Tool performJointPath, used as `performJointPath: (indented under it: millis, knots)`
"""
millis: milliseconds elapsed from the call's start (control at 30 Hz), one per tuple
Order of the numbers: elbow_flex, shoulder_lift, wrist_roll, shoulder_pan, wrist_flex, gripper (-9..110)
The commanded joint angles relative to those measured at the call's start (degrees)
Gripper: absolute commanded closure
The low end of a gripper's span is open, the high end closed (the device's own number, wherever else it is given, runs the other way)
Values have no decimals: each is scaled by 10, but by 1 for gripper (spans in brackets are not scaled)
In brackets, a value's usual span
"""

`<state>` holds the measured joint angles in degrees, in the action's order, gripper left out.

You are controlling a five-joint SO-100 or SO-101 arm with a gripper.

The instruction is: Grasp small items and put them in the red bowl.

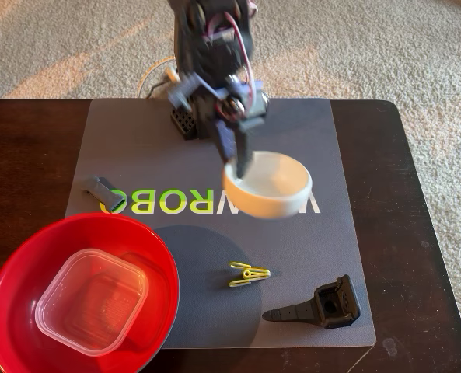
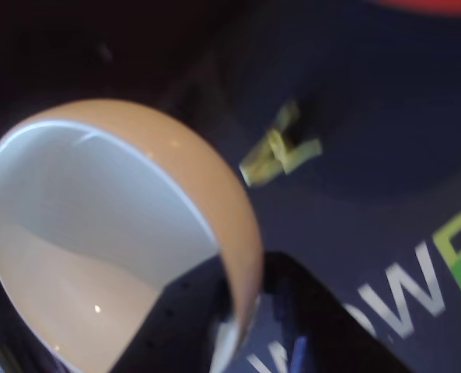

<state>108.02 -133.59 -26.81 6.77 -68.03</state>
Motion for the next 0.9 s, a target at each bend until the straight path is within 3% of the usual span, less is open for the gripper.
performJointPath:
  millis: [0,167,500,700,867]
  knots:
    - [-166,102,10,-179,4,101]
    - [-251,250,2,-282,21,101]
    - [-273,462,-46,-333,122,101]
    - [-417,635,-64,-354,120,101]
    - [-375,599,-67,-352,117,78]
